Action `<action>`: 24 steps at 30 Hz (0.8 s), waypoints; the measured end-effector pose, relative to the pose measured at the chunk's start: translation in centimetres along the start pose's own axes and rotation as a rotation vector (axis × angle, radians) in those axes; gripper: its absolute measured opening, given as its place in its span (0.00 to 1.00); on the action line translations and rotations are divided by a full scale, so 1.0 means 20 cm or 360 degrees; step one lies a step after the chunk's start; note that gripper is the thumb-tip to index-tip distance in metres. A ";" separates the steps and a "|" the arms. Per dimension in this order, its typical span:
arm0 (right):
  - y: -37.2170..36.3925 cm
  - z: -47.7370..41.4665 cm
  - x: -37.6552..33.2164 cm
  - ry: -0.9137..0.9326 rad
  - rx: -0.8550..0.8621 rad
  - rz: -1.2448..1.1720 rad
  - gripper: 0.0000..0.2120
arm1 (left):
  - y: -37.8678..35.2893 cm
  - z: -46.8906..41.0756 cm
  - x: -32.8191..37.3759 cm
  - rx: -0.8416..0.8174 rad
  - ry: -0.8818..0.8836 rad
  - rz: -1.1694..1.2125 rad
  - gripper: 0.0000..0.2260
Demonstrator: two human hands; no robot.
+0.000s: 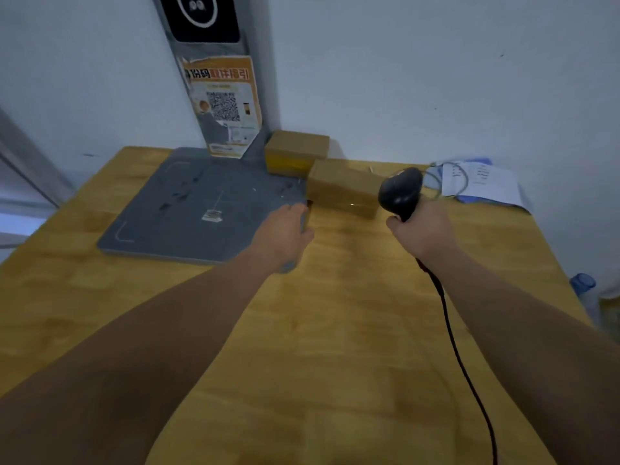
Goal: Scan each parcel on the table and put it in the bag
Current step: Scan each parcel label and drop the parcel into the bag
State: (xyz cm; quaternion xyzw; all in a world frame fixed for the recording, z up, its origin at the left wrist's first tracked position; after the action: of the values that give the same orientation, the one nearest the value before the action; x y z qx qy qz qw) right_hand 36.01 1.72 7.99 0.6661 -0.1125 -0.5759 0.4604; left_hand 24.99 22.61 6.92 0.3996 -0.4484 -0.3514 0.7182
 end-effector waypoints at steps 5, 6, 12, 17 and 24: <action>-0.01 -0.33 -0.05 -0.0019 0.0008 -0.0103 0.09 | 0.09 -0.44 0.01 -0.0119 -0.0074 -0.0272 0.25; -0.01 -0.40 -0.05 -0.0041 0.0014 -0.0115 0.07 | 0.10 -0.54 0.01 -0.0151 -0.0078 -0.0355 0.27; -0.07 -0.70 0.09 -0.0199 0.0008 -0.0194 0.08 | 0.07 -1.06 0.02 -0.0340 -0.0221 -0.0828 0.42; -0.16 -0.80 0.28 -0.0390 0.0064 -0.0506 0.10 | 0.01 -1.36 0.04 -0.0412 -0.0300 -0.1098 0.50; -0.24 -0.79 0.41 -0.0558 0.0175 -0.0918 0.08 | -0.03 -1.36 0.03 -0.0397 -0.0339 -0.1094 0.45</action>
State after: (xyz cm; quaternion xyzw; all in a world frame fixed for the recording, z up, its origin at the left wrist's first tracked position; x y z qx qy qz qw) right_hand 50.49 6.32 -2.37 0.5853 -0.0277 -0.7811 0.2157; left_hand 50.31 28.97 -1.02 0.3974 -0.3141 -0.6633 0.5508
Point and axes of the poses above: each hand's wrist, its own z-axis away from the middle knuckle, its own y-axis out of the back of the hand, x = y × z, the point moved 3 cm from there along -z, towards the middle knuckle, and after that the axes turned 13 degrees about -x, right-handed, at the moved point
